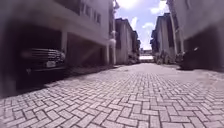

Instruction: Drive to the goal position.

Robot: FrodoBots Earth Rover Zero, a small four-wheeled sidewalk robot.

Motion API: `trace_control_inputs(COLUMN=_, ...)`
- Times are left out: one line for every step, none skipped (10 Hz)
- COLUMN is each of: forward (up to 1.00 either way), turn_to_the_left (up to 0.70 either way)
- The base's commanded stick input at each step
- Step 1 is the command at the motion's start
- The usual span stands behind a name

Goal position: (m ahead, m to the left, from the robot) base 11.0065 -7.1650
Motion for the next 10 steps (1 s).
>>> trace_control_inputs(forward=0.5, turn_to_the_left=0.0)
trace_control_inputs(forward=0.5, turn_to_the_left=0.0)
trace_control_inputs(forward=0.5, turn_to_the_left=0.0)
trace_control_inputs(forward=0.5, turn_to_the_left=0.0)
trace_control_inputs(forward=0.5, turn_to_the_left=0.0)
trace_control_inputs(forward=0.5, turn_to_the_left=0.0)
trace_control_inputs(forward=0.5, turn_to_the_left=0.0)
trace_control_inputs(forward=0.5, turn_to_the_left=0.0)
trace_control_inputs(forward=0.5, turn_to_the_left=0.0)
trace_control_inputs(forward=0.5, turn_to_the_left=0.0)
